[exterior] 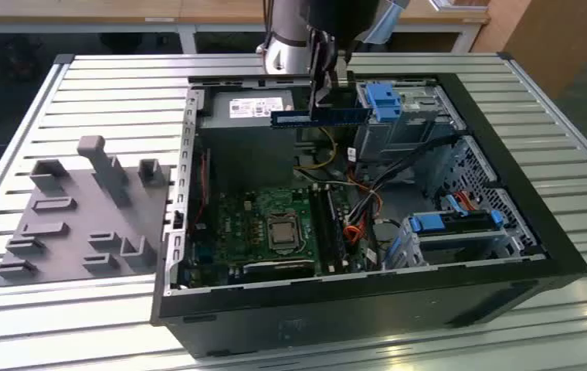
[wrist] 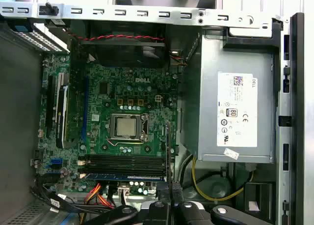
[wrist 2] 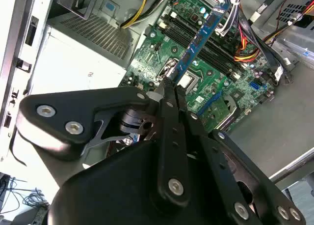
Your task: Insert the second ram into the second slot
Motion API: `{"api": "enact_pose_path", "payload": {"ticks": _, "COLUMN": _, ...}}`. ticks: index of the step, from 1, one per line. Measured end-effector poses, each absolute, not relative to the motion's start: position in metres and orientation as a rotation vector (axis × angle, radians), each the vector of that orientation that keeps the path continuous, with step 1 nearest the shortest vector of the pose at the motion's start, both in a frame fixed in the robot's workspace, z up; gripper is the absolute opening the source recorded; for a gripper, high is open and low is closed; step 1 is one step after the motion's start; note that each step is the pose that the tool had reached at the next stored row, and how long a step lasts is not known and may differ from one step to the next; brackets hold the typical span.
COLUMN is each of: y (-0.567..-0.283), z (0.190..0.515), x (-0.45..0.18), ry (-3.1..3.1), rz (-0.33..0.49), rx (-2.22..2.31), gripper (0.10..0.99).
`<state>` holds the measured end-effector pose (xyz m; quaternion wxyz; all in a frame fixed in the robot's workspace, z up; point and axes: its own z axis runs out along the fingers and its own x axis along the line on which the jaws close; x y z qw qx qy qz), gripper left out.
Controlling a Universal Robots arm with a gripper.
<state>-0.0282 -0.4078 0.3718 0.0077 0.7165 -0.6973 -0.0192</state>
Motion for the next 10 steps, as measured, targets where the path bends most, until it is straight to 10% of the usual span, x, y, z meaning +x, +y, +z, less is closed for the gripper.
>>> {"api": "enact_pose_path", "payload": {"ticks": 10, "y": -0.4101, "z": 0.3718, "x": -0.0282, "ry": -2.180, "rz": -0.060, "rx": 2.240, "gripper": 0.133}}
